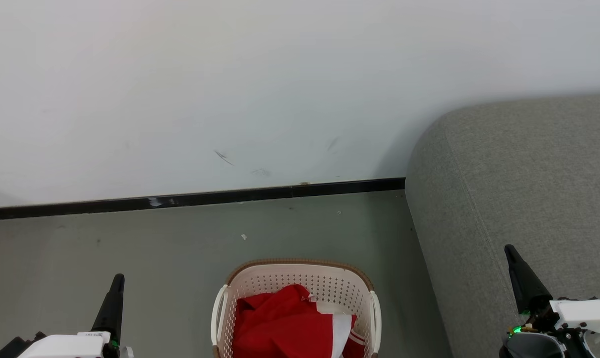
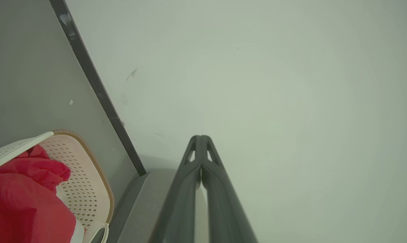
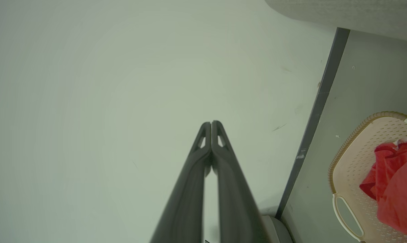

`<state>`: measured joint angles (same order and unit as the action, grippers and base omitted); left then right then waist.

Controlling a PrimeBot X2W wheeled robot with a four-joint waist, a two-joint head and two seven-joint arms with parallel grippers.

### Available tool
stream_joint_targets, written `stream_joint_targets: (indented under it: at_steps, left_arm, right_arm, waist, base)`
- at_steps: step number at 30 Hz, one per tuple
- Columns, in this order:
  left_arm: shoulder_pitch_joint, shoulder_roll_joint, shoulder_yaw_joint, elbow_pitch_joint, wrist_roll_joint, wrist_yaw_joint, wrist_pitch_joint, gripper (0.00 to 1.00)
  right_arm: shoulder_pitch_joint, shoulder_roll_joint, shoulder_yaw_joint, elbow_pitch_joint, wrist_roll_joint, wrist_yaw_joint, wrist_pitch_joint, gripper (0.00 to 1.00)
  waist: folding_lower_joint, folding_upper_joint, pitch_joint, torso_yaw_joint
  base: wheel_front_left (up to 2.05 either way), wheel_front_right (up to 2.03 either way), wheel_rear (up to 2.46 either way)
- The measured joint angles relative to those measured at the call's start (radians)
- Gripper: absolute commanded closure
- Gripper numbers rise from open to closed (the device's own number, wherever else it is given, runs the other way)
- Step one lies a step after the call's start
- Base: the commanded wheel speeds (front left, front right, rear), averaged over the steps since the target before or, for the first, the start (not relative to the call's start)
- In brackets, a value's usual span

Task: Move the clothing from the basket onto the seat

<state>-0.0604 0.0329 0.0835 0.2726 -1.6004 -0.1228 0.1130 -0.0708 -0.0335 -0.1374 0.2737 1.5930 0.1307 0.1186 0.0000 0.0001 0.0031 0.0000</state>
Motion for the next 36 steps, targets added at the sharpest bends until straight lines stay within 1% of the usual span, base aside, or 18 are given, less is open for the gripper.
stream_joint_targets:
  at_steps: [3, 4, 12, 19, 28, 32, 36]
  left_arm:
    - [0.000, 0.000, 0.000, 0.000, 0.000, 0.000, 0.000, 1.00]
    - [0.000, 0.000, 0.000, 0.000, 0.000, 0.000, 0.000, 0.00]
    - [0.062, -0.038, -0.009, 0.067, 0.000, 0.003, 0.000, 0.00]
    - [0.064, -0.036, -0.018, 0.063, 0.004, 0.003, -0.019, 0.00]
    - [0.064, -0.034, -0.033, 0.051, 0.017, 0.003, -0.053, 0.00]
    - [0.063, -0.032, -0.039, 0.046, 0.031, 0.003, -0.064, 0.00]
    - [0.063, -0.026, -0.049, 0.042, 0.055, 0.003, -0.085, 0.00]
  right_arm:
    - [0.000, 0.000, 0.000, 0.000, 0.000, 0.000, 0.000, 1.00]
    - [0.000, 0.000, 0.000, 0.000, 0.000, 0.000, 0.000, 0.00]
    - [0.075, 0.033, 0.003, 0.065, -0.001, 0.000, 0.000, 0.00]
    - [0.077, 0.032, 0.006, 0.051, -0.004, 0.000, -0.020, 0.00]
    - [0.077, 0.027, 0.021, 0.024, -0.044, 0.000, -0.053, 0.00]
    - [0.077, 0.014, 0.030, 0.012, -0.081, 0.000, -0.070, 0.00]
    - [0.077, -0.003, 0.043, -0.003, -0.128, 0.000, -0.085, 0.00]
  waist:
    - [0.0000, 0.0000, 0.000, 0.000]
    - [0.0000, 0.0000, 0.000, 0.000]
    - [0.0000, 0.0000, 0.000, 0.000]
    - [0.0000, 0.0000, 0.002, -0.001]
    - [0.0005, 0.0000, 0.003, -0.001]
    - [0.0021, -0.0001, 0.003, -0.002]
    - [0.0048, 0.0000, 0.001, -0.003]
  base:
    - [0.00, 0.00, 0.00]
    - [0.00, 0.00, 0.00]
    - [0.00, 0.00, 0.00]
    - [0.00, 0.00, 0.00]
    - [0.00, 0.00, 0.00]
    - [0.00, 0.00, 0.00]
    - [0.00, 0.00, 0.00]
